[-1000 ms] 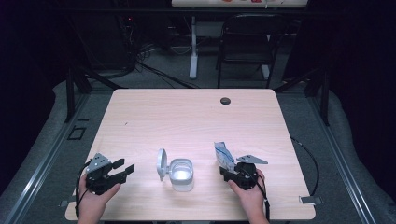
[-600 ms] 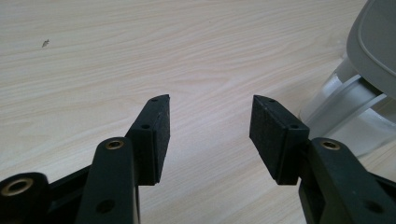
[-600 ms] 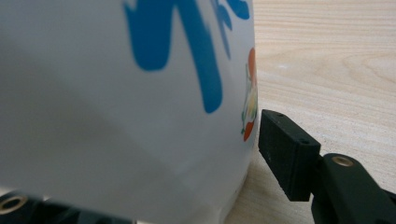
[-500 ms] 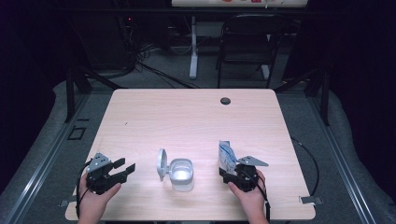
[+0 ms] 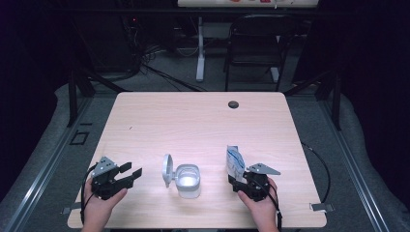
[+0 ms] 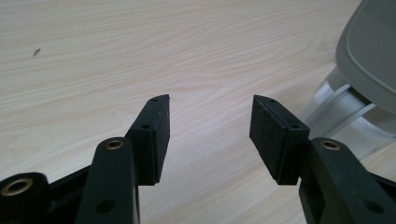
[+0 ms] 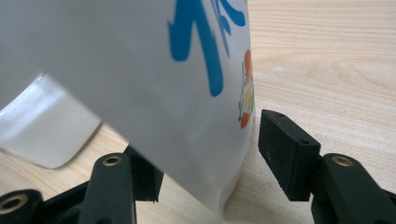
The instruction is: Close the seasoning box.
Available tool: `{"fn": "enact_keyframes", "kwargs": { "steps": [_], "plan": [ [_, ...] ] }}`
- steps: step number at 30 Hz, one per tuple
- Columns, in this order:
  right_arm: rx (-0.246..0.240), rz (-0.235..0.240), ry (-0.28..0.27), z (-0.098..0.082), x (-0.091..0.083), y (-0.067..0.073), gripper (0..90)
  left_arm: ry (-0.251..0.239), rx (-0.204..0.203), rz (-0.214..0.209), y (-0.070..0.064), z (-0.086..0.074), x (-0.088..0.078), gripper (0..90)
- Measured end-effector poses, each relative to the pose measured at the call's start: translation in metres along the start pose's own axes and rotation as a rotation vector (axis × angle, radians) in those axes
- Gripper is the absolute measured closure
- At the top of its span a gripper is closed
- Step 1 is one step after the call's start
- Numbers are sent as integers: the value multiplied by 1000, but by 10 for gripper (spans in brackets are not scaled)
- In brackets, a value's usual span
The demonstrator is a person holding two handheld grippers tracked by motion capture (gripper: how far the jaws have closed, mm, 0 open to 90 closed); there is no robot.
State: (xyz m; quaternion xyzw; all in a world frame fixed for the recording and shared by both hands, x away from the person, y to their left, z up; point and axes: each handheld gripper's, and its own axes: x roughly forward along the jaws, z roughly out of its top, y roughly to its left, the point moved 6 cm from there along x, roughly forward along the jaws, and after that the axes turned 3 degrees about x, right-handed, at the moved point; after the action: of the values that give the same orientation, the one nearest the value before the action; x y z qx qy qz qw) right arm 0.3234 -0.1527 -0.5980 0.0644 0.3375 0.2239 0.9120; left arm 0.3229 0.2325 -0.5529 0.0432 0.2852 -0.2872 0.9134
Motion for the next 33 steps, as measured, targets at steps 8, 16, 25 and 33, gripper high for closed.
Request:
{"fn": "enact_keyframes", "kwargs": {
  "steps": [8, 16, 25, 33],
  "plan": [
    [-9, 5, -2, 0, -9, 2, 436, -16, 16, -18, -6, 7, 1, 492],
    [-27, 22, -4, 5, -23, 6, 438, -25, 38, -52, -15, 16, 0, 504],
    [-12, 29, 15, 6, -36, 1, 438, -34, 58, -82, -26, 23, 2, 540],
    [-40, 34, 49, 5, -41, 4, 438, -42, 85, -103, -37, 26, -3, 603]
  ]
}}
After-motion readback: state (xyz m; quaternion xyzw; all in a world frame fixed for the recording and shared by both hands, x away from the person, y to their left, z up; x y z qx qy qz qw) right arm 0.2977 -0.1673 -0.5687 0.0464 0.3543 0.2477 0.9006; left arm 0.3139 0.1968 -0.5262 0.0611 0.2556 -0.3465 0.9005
